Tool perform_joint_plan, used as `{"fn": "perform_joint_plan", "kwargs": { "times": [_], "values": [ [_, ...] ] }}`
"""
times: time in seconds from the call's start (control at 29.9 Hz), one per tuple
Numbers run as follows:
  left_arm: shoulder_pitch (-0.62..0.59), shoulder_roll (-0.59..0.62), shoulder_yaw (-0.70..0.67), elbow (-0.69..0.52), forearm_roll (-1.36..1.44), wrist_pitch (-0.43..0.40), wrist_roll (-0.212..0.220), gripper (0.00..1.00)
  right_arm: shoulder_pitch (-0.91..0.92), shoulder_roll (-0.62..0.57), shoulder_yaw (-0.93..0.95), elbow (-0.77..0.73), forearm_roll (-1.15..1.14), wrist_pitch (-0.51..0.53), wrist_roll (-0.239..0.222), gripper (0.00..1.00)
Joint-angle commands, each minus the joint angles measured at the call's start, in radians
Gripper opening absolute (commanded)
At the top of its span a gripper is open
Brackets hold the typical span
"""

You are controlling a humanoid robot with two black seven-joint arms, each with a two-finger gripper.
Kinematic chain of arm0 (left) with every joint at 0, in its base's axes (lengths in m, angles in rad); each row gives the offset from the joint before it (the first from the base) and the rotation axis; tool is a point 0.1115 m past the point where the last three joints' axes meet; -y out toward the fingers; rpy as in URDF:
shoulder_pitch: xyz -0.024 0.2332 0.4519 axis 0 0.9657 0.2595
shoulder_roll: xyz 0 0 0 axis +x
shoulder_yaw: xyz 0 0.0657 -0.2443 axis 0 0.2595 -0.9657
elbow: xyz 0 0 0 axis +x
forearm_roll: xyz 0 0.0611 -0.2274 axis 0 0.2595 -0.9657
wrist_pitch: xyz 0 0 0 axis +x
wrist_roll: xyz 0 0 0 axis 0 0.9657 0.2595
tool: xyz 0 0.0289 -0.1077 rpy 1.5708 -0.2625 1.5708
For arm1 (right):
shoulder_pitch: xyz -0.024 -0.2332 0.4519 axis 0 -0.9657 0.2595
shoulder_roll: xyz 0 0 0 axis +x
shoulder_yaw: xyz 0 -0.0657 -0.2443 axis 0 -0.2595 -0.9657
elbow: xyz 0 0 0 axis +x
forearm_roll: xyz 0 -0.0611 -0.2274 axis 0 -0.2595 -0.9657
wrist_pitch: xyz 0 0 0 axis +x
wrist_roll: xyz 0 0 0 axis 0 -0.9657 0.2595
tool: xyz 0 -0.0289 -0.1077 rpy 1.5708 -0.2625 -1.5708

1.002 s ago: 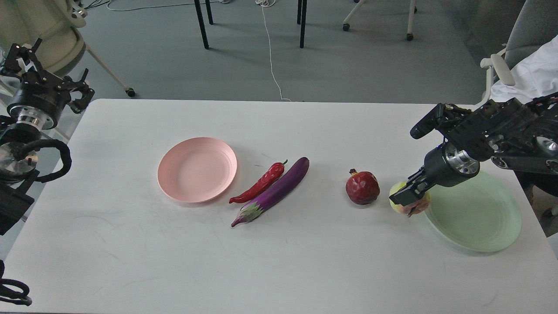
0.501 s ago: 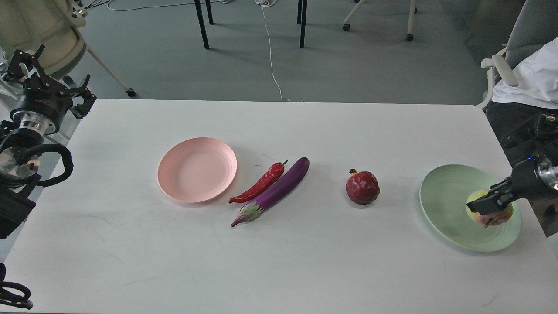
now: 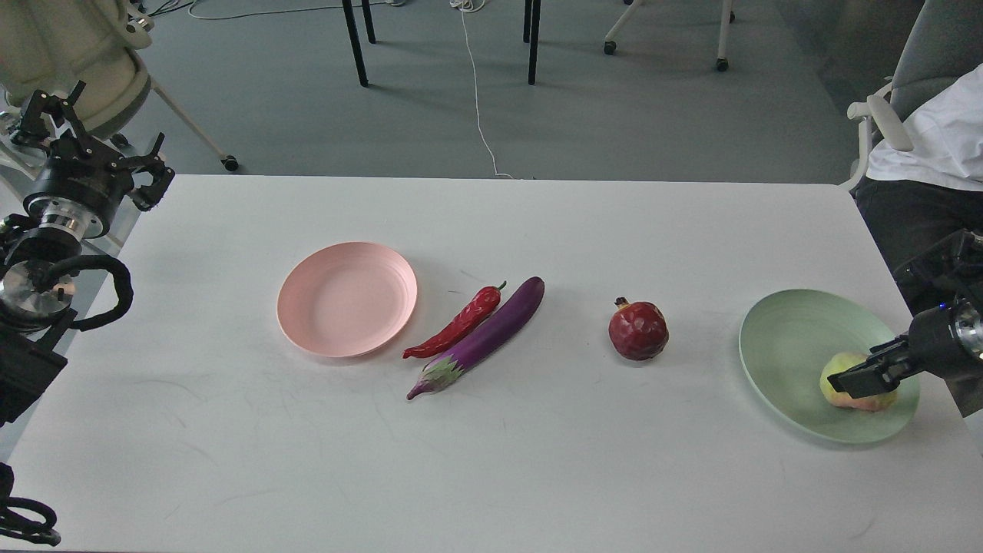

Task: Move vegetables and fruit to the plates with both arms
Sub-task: 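Move the peach onto the green plate and release it, then reach the right gripper to the red pomegranate and grasp it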

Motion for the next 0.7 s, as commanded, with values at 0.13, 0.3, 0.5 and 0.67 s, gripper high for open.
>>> {"fn": "perform_joint_plan", "kwargs": {
  "times": [0.13,0.3,0.5,0.67],
  "values": [
    [0.005,0.007,-0.001,0.001,0.000,0.000,-0.002,0.99,0.054,0.026,0.123,-0.004,0.006,0.009,0.000,0.92],
    [0.005,0.010,-0.001,0.001,0.000,0.000,-0.002,0.99,0.091,0.172,0.127,-0.024,0.018,0.012,0.000,0.93],
    [0.005,0.010,-0.001,0.001,0.000,0.000,-0.002,0.99,0.057,0.354,0.125,-0.082,0.160,0.007,0.000,0.93],
    [0.005,0.012,-0.001,0.002,0.000,0.000,-0.002,0.99,0.033,0.448,0.124,-0.126,0.185,0.007,0.000,0.93]
  ]
}}
